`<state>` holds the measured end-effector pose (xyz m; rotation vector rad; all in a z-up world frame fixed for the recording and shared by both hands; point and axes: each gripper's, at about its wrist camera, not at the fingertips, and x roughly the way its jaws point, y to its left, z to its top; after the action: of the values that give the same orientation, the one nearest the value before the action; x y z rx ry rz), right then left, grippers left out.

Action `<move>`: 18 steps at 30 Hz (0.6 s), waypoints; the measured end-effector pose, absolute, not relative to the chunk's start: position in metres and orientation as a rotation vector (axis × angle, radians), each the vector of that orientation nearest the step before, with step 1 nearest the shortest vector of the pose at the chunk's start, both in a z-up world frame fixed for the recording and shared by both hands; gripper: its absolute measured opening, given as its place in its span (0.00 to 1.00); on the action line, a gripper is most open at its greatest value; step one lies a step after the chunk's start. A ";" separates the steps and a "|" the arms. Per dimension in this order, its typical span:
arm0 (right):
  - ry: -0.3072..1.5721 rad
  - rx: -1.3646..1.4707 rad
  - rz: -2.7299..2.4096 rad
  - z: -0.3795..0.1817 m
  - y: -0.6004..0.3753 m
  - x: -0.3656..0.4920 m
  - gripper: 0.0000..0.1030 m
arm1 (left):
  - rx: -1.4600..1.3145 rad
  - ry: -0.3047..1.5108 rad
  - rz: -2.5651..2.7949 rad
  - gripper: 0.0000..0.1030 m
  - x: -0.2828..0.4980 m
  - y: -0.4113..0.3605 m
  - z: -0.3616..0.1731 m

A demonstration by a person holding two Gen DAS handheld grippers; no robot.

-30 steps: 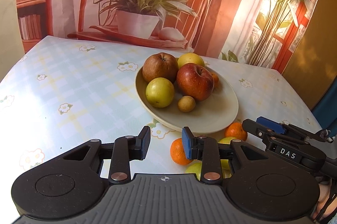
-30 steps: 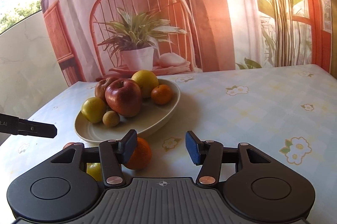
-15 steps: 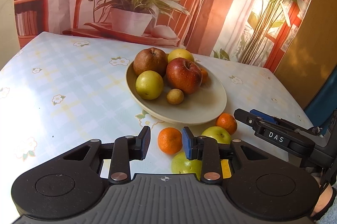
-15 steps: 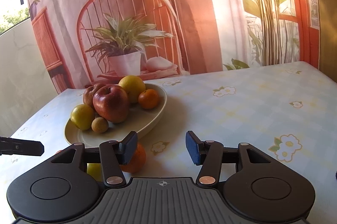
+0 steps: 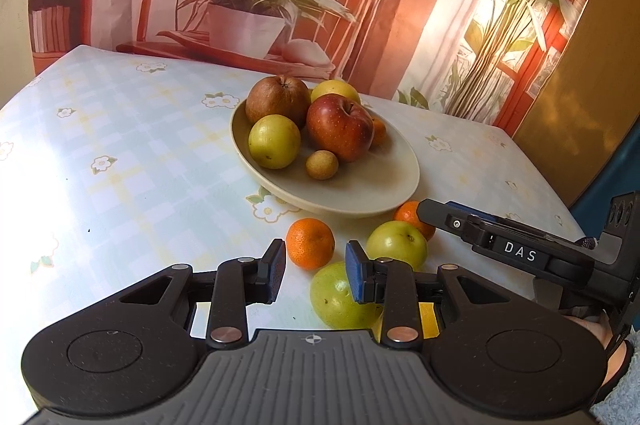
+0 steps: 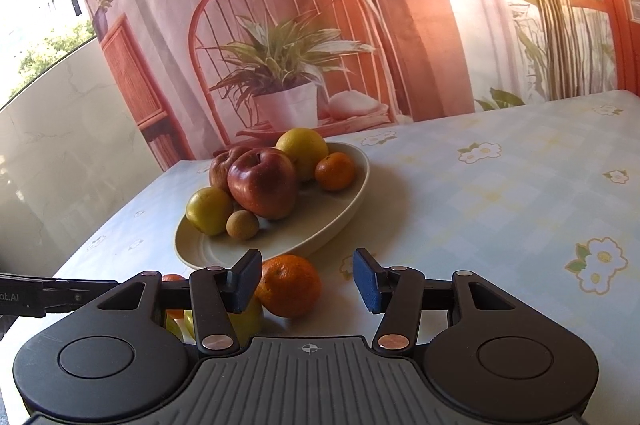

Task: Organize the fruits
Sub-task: 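Close the right tool on a tangerine beside the plate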

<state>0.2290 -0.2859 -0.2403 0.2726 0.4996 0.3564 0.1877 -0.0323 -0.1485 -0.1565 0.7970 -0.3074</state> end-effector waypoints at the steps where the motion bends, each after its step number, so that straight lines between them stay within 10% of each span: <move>1: 0.507 0.269 0.363 -0.241 -0.285 0.230 0.47 | -0.155 0.796 -0.308 0.33 0.187 -0.033 -0.148; 18: 0.515 0.311 0.380 -0.242 -0.288 0.229 0.31 | -0.154 0.785 -0.323 0.33 0.180 -0.035 -0.146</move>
<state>0.2287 -0.2877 -0.2415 0.3106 0.5148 0.3804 0.1799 -0.0350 -0.1458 -0.1536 0.7854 -0.3233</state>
